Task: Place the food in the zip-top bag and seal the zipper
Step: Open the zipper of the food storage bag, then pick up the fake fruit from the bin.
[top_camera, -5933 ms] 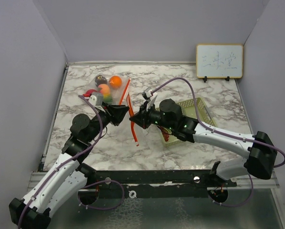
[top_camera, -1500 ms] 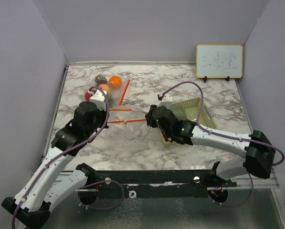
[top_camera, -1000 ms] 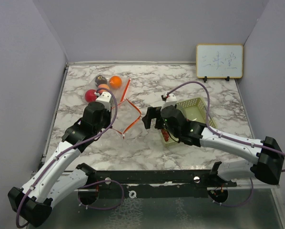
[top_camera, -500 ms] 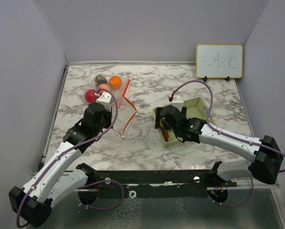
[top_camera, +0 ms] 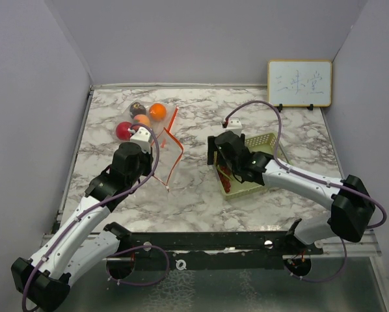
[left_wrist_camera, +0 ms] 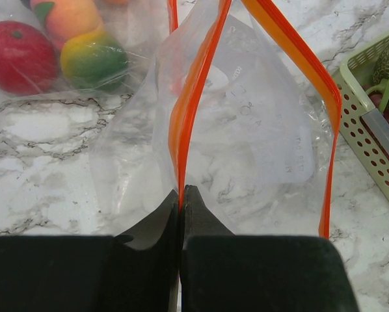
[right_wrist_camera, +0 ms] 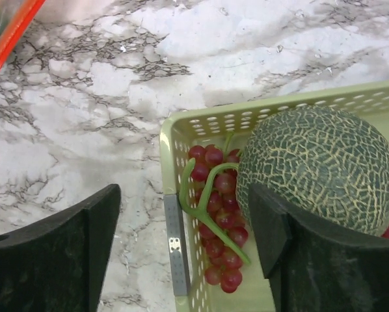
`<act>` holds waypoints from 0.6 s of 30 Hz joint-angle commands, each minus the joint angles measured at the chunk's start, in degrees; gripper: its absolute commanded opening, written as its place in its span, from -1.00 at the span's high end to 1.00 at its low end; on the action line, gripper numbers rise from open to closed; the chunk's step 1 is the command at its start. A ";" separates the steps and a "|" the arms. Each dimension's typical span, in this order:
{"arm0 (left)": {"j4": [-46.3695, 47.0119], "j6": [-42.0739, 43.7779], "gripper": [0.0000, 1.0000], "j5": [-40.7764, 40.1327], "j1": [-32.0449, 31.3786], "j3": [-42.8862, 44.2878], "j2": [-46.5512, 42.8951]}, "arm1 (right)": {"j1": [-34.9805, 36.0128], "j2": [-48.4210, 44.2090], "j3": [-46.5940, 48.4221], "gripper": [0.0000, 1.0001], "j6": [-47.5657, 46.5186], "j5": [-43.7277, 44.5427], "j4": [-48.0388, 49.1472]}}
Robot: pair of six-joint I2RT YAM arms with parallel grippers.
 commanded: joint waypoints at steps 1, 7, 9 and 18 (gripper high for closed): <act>1.49 0.54 1.00 0.96 0.42 -0.54 -0.44 | 0.23 4.49 2.93 -0.35 0.31 0.79 3.60; 1.55 0.48 1.00 1.46 0.42 -0.88 -0.48 | -0.03 10.40 3.73 0.22 3.15 5.30 5.90; 1.50 0.52 1.00 1.43 0.43 -1.09 -0.63 | -0.28 11.92 4.24 0.23 3.67 5.17 6.29; 1.84 0.72 1.00 1.42 0.42 -1.73 -1.17 | -0.96 14.39 2.67 0.41 4.95 7.31 8.79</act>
